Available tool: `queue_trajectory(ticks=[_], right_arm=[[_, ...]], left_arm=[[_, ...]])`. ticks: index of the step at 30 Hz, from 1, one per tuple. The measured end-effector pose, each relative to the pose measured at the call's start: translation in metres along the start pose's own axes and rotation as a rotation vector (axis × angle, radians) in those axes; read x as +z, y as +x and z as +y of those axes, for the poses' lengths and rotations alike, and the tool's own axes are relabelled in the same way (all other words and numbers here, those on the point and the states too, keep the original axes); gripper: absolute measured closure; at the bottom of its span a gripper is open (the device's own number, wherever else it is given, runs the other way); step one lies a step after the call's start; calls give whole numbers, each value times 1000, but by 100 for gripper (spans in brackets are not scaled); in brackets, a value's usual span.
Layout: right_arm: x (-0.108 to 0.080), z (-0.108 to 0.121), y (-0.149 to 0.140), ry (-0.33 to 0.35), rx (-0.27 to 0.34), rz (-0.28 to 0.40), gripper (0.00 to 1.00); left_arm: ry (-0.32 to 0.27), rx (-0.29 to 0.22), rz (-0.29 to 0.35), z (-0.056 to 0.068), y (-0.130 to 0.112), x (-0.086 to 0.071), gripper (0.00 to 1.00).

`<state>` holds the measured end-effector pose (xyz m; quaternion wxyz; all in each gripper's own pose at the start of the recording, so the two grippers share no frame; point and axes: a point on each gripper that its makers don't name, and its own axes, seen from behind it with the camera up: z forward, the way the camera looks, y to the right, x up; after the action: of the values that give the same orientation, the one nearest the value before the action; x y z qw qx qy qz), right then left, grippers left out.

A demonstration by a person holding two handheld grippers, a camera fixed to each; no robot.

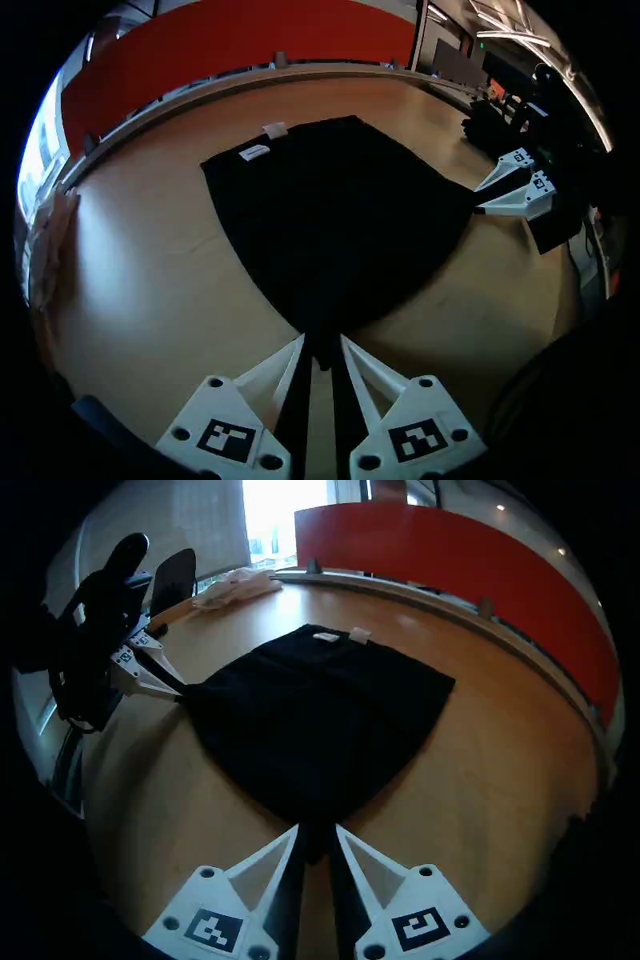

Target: Fold towel

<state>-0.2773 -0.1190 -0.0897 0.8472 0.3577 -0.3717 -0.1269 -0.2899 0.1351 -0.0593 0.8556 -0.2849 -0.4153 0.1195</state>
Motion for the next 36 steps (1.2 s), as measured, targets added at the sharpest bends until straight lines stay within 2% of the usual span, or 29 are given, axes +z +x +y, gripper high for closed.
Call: queue_trajectory(ticks=[6,12,23,36], right_arm=[[-5,-2,11,-1,4,20,82],[-14,-4,29,-2,0,54,82],[-39,-9,57,-9,-45,105,82],[-66,-14,72,-2,-73,123,82]], left_arm=[[13,19,14,-1,5,-8,85],[25,9,22,-1,12,-20,85],[32,-11,62,2,31,-49,85],[32,-29,68,13,39,-73,85]])
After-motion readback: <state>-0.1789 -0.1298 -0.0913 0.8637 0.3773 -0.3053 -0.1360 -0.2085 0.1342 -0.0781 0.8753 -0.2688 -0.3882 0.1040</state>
